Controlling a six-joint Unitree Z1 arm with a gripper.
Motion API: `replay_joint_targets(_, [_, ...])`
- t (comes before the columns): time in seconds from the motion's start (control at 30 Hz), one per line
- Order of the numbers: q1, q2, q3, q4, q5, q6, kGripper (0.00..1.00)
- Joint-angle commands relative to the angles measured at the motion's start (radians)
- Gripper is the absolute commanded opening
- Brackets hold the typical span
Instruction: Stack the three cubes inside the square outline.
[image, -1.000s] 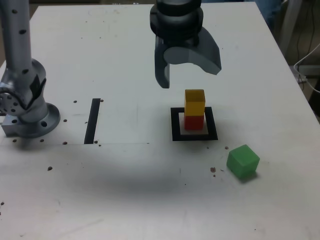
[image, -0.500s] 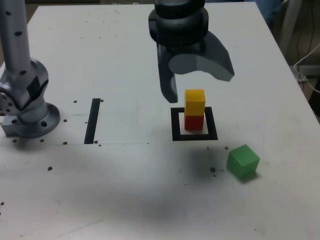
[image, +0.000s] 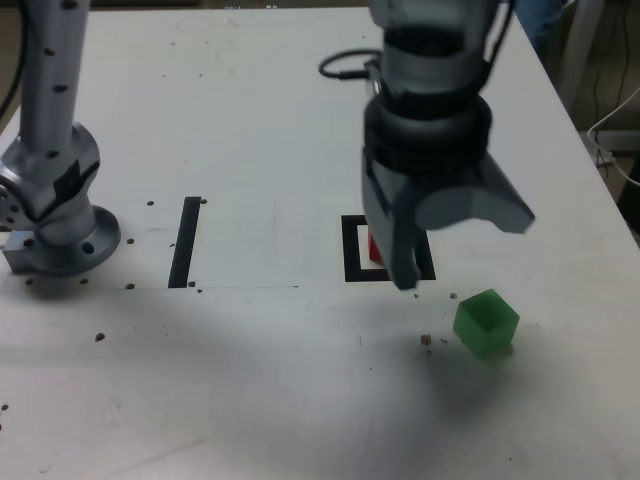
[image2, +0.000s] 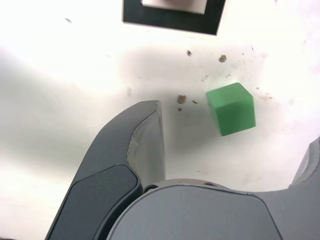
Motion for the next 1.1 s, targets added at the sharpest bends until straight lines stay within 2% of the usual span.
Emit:
replay_joint_targets(0.0, [-0.003, 0.031, -0.028, -0.005, -0.006, -0.020, 0.99])
replay_joint_targets(0.27, [0.000, 0.125, -0.065, -0.067, -0.025, -0.053, 0.99])
replay_joint_targets(0.53, [0.018, 0.199, -0.084, -0.071, -0.046, -0.049, 0.95])
replay_joint_targets(0.87, [0.057, 0.246, -0.134, -0.072, -0.042, -0.043, 0.81])
replay_joint_targets(1.07, [0.078, 0.264, -0.138, -0.072, -0.042, -0.031, 0.69])
